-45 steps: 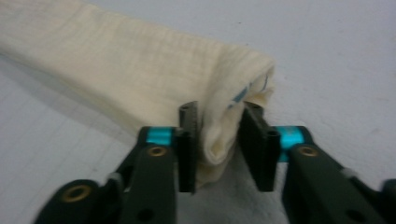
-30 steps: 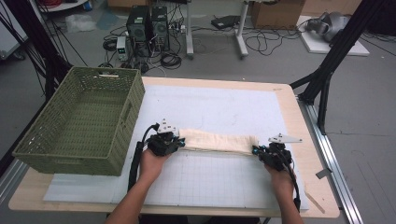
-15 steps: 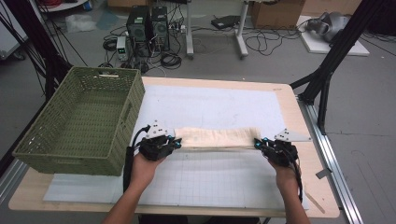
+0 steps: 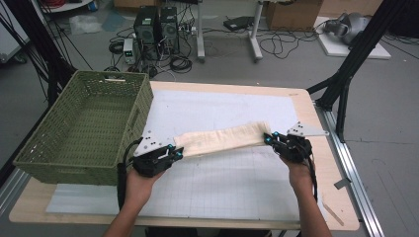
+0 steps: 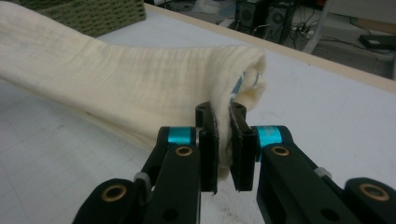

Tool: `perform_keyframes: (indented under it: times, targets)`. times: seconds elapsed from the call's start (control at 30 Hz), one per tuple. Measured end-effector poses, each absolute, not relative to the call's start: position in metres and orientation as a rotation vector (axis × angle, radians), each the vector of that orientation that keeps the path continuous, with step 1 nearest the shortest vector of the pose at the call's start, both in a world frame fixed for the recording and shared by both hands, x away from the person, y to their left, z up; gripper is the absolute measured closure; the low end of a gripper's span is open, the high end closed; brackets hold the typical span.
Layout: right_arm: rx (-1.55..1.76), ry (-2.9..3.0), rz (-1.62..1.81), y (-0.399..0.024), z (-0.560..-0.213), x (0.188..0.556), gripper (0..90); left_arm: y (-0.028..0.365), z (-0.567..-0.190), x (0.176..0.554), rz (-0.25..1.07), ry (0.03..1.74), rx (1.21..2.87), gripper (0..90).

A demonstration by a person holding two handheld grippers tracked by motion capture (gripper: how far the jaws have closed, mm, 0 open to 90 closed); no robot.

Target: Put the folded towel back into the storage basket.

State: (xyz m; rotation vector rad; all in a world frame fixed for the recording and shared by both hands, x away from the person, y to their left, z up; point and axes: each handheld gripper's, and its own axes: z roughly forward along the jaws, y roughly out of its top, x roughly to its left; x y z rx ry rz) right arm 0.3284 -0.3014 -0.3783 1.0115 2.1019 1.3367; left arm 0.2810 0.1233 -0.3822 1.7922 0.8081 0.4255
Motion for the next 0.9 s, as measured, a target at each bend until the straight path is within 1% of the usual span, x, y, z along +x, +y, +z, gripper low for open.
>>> perform_keyframes:
  times: [0.4,0.9]
  targets:
    - [0.922,2.140,1.350,-0.269,-0.355,0.359,83.7,0.148,-0.364,0.263,0.485,0.801,1.719,80.9]
    - [0.860,2.166,1.373,-0.219,-0.329,0.411,83.8,0.170,-0.344,0.251,0.614,0.795,1.657,80.9]
